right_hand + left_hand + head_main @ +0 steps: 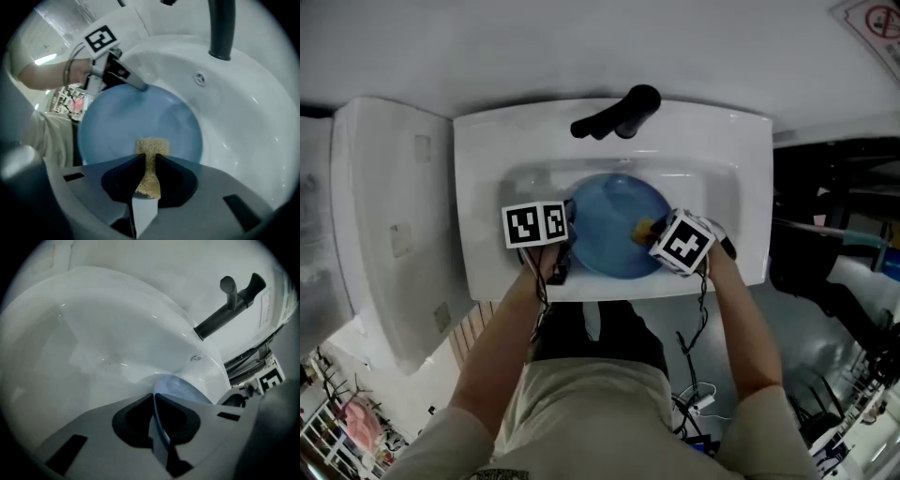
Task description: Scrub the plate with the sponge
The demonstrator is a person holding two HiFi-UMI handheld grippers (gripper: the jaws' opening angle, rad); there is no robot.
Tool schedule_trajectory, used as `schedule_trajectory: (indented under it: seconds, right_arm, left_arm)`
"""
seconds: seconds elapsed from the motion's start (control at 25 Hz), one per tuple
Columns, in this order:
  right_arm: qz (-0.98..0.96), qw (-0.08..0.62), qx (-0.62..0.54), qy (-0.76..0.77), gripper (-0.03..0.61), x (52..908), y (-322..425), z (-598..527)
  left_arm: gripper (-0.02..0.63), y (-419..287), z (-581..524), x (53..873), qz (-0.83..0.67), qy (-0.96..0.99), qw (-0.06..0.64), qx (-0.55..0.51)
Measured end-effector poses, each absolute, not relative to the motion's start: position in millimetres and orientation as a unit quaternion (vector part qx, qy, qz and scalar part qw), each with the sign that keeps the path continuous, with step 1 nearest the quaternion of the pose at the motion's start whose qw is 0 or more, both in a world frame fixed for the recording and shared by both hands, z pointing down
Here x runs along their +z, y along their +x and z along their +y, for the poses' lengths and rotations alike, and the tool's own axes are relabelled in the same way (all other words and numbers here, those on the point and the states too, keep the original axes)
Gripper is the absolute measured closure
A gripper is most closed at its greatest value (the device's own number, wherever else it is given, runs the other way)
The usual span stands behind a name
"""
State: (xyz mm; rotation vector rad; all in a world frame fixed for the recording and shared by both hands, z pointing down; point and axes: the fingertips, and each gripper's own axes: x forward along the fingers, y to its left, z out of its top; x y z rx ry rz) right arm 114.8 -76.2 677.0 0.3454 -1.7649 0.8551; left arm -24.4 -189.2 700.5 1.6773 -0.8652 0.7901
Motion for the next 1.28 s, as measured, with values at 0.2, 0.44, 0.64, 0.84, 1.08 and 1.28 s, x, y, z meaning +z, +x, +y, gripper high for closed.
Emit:
schedule_trajectory:
  seconds: [0.2, 0.44, 0.64, 0.84, 1.08, 1.28]
  right_arm:
    - [-0.793, 0.503, 0.339, 0.064, 0.500, 647, 53, -45]
    - [-0.822, 0.459, 0.330, 0.070, 0.497, 650, -2, -77]
    - [-0.826, 0.405, 0.352, 0.171, 0.495, 685, -7, -138]
    - [-0.811, 0.420, 0.340, 0.222, 0.495, 704, 18, -169]
    - [-0.743, 0.511, 0.320, 0.291, 0.502, 730, 92, -166]
    - [-0.725, 0.538, 0.328, 0.278, 0.502, 710, 115, -121]
  left_arm:
    - [0.594, -24, -191, 699, -0.363, 0.696, 0.518, 0.338]
    - [0.591, -26, -196, 693, -0.359, 0.698, 0.513, 0.348]
    - [0.594, -28, -185, 699, -0.358, 0.694, 0.517, 0.349]
    - [0.597, -30, -184, 701, -0.358, 0.700, 0.509, 0.349]
    - [0.597, -32, -185, 698, -0.359, 0.708, 0.490, 0.360]
    - [0.597, -26, -183, 701, -0.359, 0.714, 0.474, 0.370]
